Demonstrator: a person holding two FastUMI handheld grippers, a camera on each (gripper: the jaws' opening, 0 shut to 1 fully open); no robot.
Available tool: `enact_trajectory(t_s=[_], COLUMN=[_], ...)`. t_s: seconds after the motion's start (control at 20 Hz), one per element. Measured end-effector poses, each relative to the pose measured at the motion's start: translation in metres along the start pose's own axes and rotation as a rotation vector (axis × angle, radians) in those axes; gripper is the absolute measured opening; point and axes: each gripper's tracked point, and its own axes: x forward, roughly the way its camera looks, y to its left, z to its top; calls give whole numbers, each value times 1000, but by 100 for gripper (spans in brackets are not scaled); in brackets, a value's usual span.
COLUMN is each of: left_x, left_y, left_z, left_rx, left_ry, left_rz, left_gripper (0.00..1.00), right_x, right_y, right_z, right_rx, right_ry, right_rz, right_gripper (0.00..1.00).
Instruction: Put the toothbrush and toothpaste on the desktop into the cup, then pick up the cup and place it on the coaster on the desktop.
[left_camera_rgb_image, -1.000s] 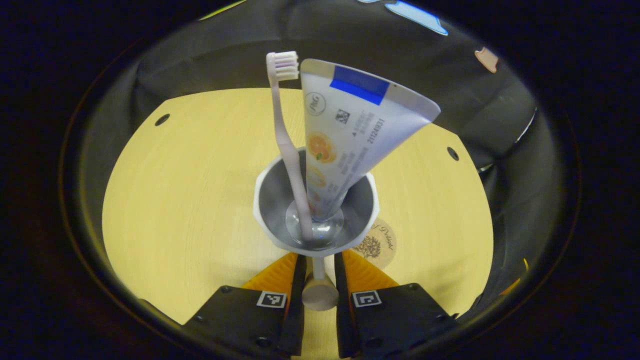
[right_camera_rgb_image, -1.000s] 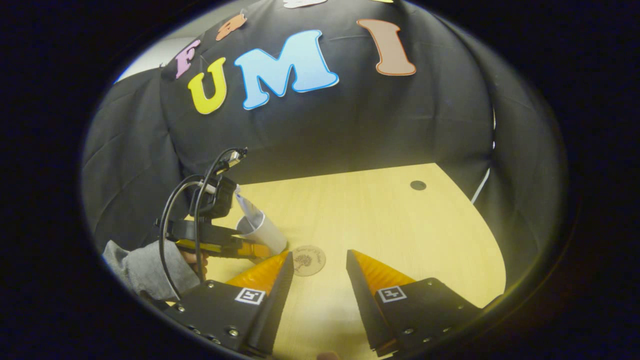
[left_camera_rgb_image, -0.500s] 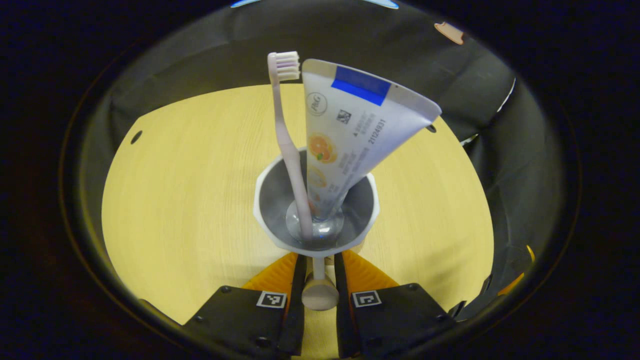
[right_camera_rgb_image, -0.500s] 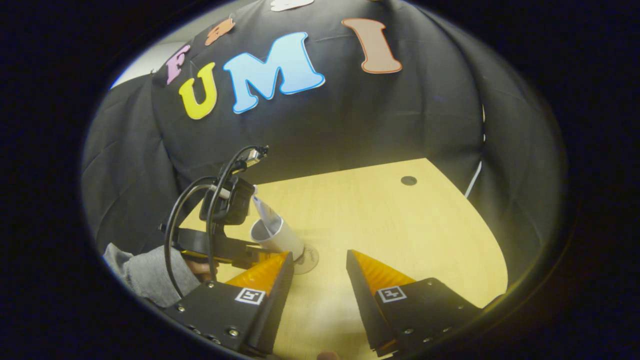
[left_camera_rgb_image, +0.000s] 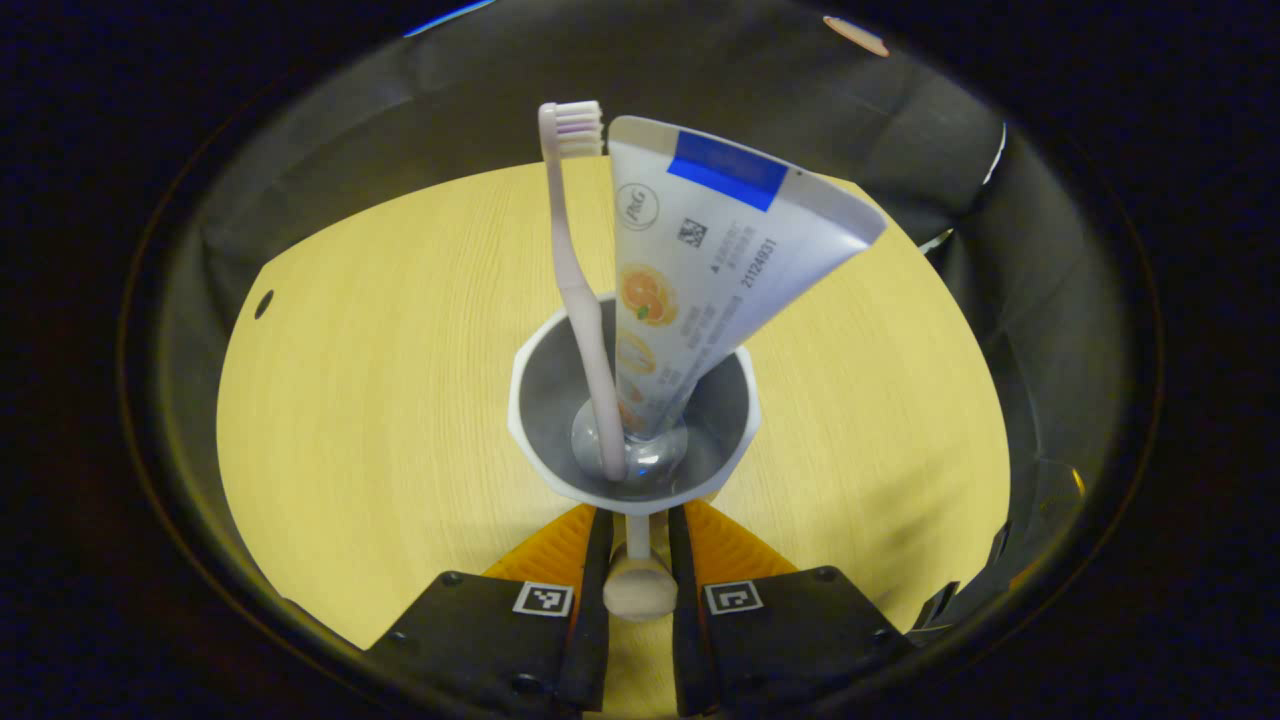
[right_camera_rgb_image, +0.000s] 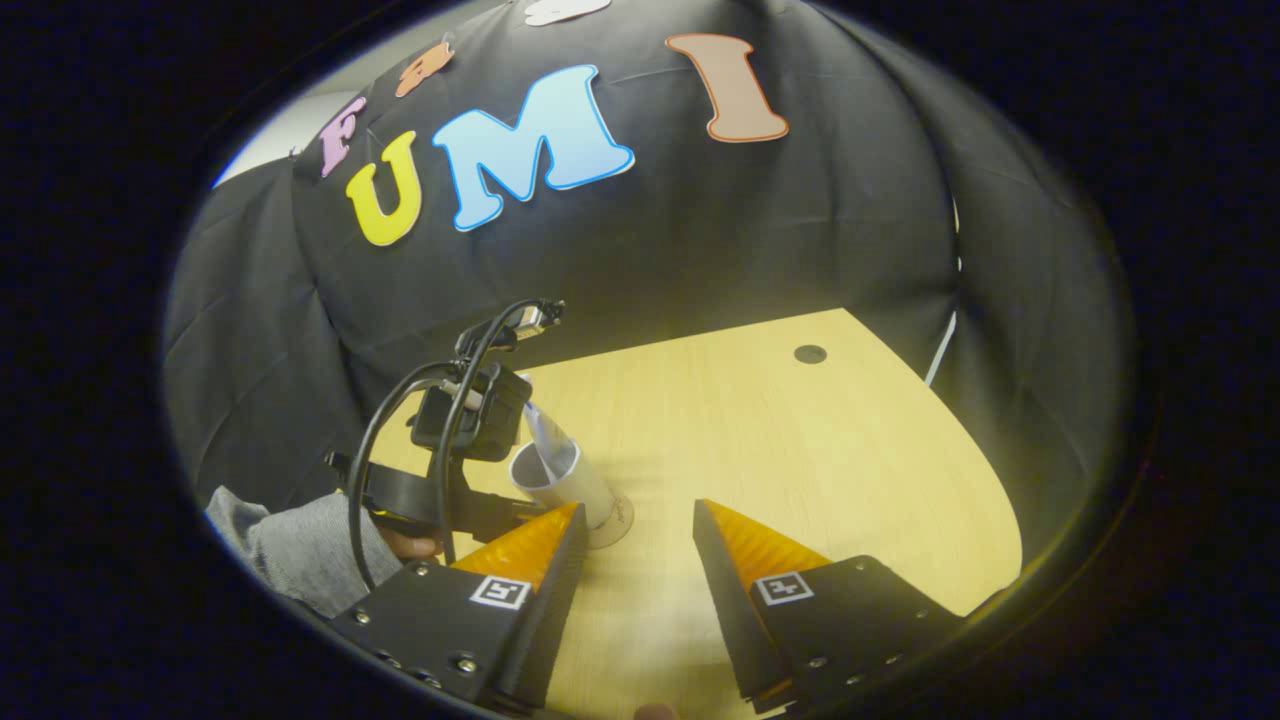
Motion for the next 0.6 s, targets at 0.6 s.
enact_trajectory(t_s=[0.6], left_x=[-49], left_y=[-8], left_z=[13], left_rx=[-28], left_ry=[-146], left_rz=[-92], left_gripper=[60], right_x=[-11], right_y=[15], right_z=[19], right_rx=[-39], right_ry=[-43], right_rz=[-17], right_gripper=[67])
